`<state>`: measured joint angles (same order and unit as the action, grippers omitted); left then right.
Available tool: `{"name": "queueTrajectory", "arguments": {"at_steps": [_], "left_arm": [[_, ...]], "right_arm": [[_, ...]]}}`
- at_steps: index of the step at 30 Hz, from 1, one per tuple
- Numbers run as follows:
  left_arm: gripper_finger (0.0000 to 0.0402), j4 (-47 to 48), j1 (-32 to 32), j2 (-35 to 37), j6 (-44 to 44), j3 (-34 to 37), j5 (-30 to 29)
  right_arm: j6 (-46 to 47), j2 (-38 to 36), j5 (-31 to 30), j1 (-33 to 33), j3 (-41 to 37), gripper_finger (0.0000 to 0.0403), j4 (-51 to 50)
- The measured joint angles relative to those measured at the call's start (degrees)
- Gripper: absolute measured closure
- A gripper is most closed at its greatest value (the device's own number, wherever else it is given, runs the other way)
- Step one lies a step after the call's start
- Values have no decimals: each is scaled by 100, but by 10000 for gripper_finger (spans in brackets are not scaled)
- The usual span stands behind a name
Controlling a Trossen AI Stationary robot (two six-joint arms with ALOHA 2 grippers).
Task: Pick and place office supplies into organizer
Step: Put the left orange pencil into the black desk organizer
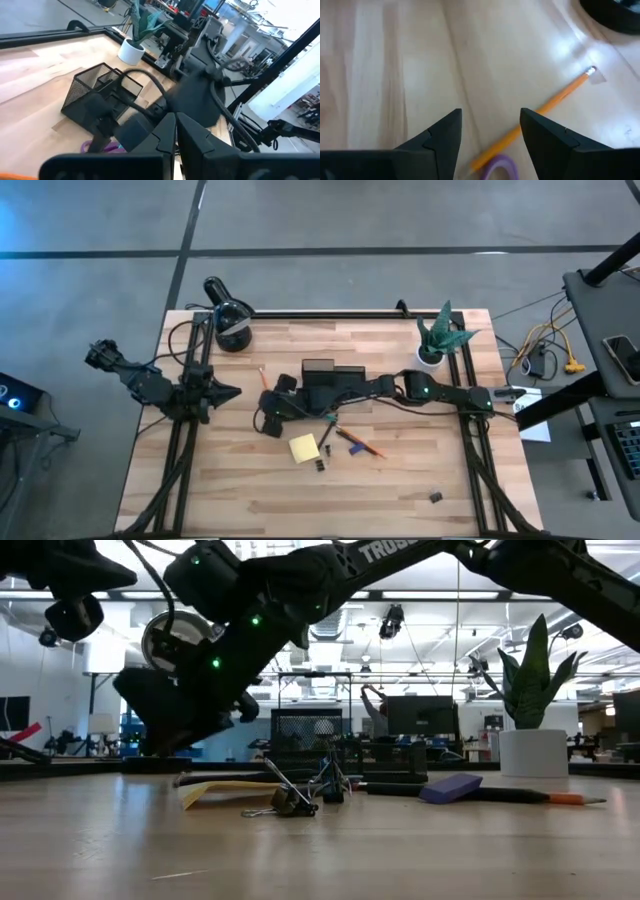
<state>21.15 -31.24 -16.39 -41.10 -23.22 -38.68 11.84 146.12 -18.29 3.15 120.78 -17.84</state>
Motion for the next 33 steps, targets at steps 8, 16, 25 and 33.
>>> {"name": "queueTrajectory", "arguments": {"at_steps": [8,16,25,33], "left_arm": [[402,203,0,175,-11,0,1],[402,253,0,375,-3,0,-4],[402,520,-2,585,-11,-2,-22],[402,518,-2,643,-29,-2,-18]], "right_arm": [[1751,160,330,-233,-9,209,-355],[1295,177,514,-183,-14,209,-387],[-4,145,785,74,-29,209,-875],[-1838,72,1536,333,190,219,-1635]]}}
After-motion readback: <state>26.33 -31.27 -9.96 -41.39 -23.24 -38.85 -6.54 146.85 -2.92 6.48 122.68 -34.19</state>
